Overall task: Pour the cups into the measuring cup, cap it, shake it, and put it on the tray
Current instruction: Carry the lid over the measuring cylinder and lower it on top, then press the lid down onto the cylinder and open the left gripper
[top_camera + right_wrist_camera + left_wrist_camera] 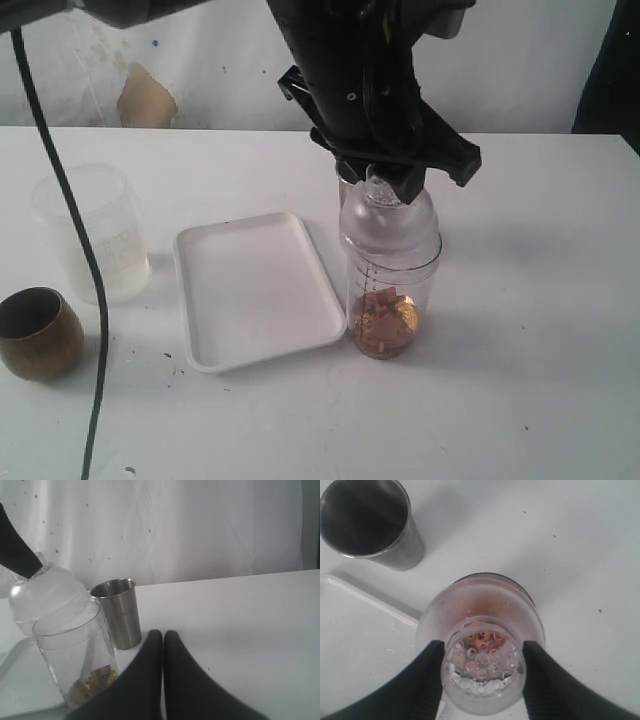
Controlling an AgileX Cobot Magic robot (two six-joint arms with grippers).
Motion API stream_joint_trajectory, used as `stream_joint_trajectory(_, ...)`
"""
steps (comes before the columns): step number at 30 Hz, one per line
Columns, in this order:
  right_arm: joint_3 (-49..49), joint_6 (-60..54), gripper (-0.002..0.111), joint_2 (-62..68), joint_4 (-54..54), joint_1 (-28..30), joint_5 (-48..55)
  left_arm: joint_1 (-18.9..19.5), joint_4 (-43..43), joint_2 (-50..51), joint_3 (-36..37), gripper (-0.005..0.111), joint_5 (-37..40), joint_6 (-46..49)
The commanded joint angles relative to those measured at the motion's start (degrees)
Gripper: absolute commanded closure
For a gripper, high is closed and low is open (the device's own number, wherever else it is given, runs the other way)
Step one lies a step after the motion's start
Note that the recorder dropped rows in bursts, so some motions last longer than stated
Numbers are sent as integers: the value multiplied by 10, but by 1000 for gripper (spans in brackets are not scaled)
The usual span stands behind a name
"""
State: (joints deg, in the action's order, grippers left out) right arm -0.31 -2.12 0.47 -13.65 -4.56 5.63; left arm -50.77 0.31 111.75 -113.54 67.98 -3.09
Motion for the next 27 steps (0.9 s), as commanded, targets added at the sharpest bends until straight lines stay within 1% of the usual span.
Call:
stream_joint_trajectory(1,3,-7,108,0,4,-1,-7,-2,-3,9,-5,107,-18,4)
stream_joint_trajectory(7,3,-7,108,0,4,-1,-7,-2,-3,22,-5,107,-46,4)
stream_joint_trajectory(14,3,-7,108,0,4,-1,-7,-2,-3,31,-5,107,-54,4)
stream_joint_trajectory(27,3,-7,108,0,4,-1,-8,-2,-6,71,-3,107,-17,4)
